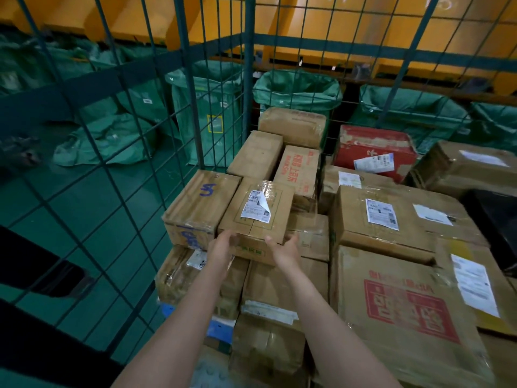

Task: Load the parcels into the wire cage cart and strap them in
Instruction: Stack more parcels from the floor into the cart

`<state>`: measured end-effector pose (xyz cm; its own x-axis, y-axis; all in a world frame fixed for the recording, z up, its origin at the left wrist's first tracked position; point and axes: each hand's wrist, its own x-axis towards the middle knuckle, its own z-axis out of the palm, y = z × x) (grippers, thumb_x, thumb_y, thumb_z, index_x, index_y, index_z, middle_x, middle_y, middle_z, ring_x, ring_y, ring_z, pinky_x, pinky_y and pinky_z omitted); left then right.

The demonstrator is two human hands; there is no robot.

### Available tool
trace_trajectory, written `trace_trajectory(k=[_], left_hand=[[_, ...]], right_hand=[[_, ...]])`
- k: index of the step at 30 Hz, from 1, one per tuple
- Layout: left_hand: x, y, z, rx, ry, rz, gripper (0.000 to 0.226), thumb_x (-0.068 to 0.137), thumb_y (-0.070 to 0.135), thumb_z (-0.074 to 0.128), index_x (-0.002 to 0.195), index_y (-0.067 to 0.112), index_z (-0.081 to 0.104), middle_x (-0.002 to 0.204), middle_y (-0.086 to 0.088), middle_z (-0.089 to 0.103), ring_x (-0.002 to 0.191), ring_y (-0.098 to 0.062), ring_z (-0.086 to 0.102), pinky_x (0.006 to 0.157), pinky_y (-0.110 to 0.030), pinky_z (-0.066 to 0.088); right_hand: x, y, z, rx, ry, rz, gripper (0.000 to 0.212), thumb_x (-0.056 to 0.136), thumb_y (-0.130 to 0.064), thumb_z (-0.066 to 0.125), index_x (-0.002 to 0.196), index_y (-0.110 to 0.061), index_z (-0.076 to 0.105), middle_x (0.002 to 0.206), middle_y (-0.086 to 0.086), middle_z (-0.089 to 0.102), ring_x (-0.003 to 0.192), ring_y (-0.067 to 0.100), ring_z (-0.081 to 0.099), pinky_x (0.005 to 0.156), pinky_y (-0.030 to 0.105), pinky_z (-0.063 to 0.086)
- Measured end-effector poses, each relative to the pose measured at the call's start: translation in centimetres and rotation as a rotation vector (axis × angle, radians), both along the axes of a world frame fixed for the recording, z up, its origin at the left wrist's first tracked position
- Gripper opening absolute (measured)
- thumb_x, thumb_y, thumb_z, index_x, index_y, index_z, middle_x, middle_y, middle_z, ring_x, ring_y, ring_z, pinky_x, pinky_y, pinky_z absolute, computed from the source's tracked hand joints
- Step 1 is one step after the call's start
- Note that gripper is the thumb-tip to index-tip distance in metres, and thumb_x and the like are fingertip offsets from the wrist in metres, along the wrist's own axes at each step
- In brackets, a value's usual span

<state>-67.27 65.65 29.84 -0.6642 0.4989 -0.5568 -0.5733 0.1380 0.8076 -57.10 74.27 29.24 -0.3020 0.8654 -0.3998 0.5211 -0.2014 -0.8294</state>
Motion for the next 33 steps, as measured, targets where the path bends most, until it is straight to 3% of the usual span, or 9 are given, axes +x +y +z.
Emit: trace_trajectory(k=[3, 7, 12, 18, 23, 24, 28, 31, 33], left_hand=[[-0.3, -0.6, -0.5, -0.005, -0.038, 0.053, 0.009, 0.084, 0.022, 0.054, 0.087, 0.014, 0.057, 0.093, -0.005, 0.059, 0.076, -0.020, 0.051, 0.062, -0.026, 0.039], [-3.6, 0.7, -4.3, 0.016, 0.012, 0.050, 0.083, 0.044, 0.041, 0.067, 0.121, 0.011, 0.058, 0.123, -0.007, 0.060, 0.107, -0.027, 0.058, 0.095, -0.044, 0.047], [-2.8, 0.4, -0.2, -0.026, 0.021, -0.025, 0.044, 0.052, 0.036, 0.065, 0.091, 0.015, 0.064, 0.116, -0.013, 0.064, 0.108, -0.033, 0.059, 0.099, -0.052, 0.045], [-2.0, 0.1, 0.6, -0.020, 0.056, -0.042, 0.023, 0.075, 0.027, 0.063, 0.093, 0.013, 0.063, 0.116, -0.015, 0.063, 0.110, -0.033, 0.058, 0.100, -0.049, 0.045], [-3.0, 0.3, -2.0, -0.033, 0.037, -0.020, 0.074, 0.050, 0.040, 0.066, 0.118, 0.012, 0.060, 0.126, -0.011, 0.059, 0.116, -0.030, 0.055, 0.103, -0.048, 0.041], [-2.7, 0.2, -2.1, -0.042, 0.029, -0.021, 0.072, 0.055, 0.041, 0.064, 0.121, 0.013, 0.058, 0.129, -0.010, 0.056, 0.120, -0.028, 0.052, 0.104, -0.046, 0.039], [0.0, -0.7, 0.0, -0.073, 0.019, -0.005, 0.016, 0.082, 0.033, 0.055, 0.092, 0.022, 0.060, 0.128, -0.012, 0.055, 0.112, -0.025, 0.050, 0.087, -0.036, 0.037], [0.7, -1.2, 0.3, -0.059, 0.025, 0.010, 0.007, 0.086, 0.026, 0.054, 0.089, 0.020, 0.056, 0.120, -0.007, 0.054, 0.116, -0.025, 0.049, 0.088, -0.036, 0.036], [1.0, -1.8, 0.4, -0.048, 0.018, 0.024, 0.008, 0.089, 0.022, 0.050, 0.083, 0.018, 0.053, 0.111, -0.006, 0.051, 0.105, -0.022, 0.050, 0.084, -0.034, 0.036]], right_hand=[[0.2, -0.6, 0.3, 0.007, -0.014, 0.011, 0.067, 0.086, -0.038, 0.065, 0.137, -0.009, 0.030, 0.137, 0.014, 0.046, 0.120, 0.033, 0.051, 0.099, 0.045, 0.044], [0.5, -0.8, 0.8, 0.017, -0.008, 0.024, 0.057, 0.089, -0.032, 0.062, 0.133, -0.010, 0.033, 0.134, 0.011, 0.051, 0.116, 0.031, 0.054, 0.096, 0.044, 0.047], [1.2, -0.4, 1.8, 0.047, -0.029, 0.072, 0.044, 0.094, -0.025, 0.054, 0.133, -0.008, 0.041, 0.132, 0.009, 0.054, 0.118, 0.027, 0.053, 0.090, 0.030, 0.042], [1.8, -0.7, 2.0, 0.035, -0.009, 0.145, 0.041, 0.090, -0.013, 0.057, 0.130, -0.010, 0.048, 0.129, 0.008, 0.057, 0.117, 0.025, 0.054, 0.093, 0.029, 0.043], [1.8, -1.2, 2.2, 0.110, -0.001, 0.090, 0.048, 0.085, -0.012, 0.057, 0.131, -0.013, 0.042, 0.133, 0.007, 0.047, 0.118, 0.024, 0.049, 0.097, 0.032, 0.043], [1.8, -1.2, 2.5, 0.143, 0.008, 0.053, 0.046, 0.085, -0.012, 0.058, 0.129, -0.013, 0.042, 0.132, 0.006, 0.044, 0.116, 0.023, 0.047, 0.094, 0.030, 0.041], [1.4, -1.4, 3.3, 0.147, 0.077, 0.021, 0.027, 0.084, -0.007, 0.053, 0.110, -0.017, 0.050, 0.123, 0.007, 0.048, 0.099, 0.021, 0.052, 0.078, 0.026, 0.041], [0.8, -2.0, 3.1, 0.164, 0.088, 0.070, 0.012, 0.086, -0.012, 0.052, 0.094, -0.021, 0.051, 0.113, 0.007, 0.060, 0.097, 0.023, 0.058, 0.081, 0.030, 0.047], [0.5, -2.8, 2.8, 0.175, 0.105, 0.118, 0.012, 0.087, -0.010, 0.051, 0.094, -0.018, 0.055, 0.109, 0.004, 0.063, 0.099, 0.021, 0.058, 0.078, 0.024, 0.042]])
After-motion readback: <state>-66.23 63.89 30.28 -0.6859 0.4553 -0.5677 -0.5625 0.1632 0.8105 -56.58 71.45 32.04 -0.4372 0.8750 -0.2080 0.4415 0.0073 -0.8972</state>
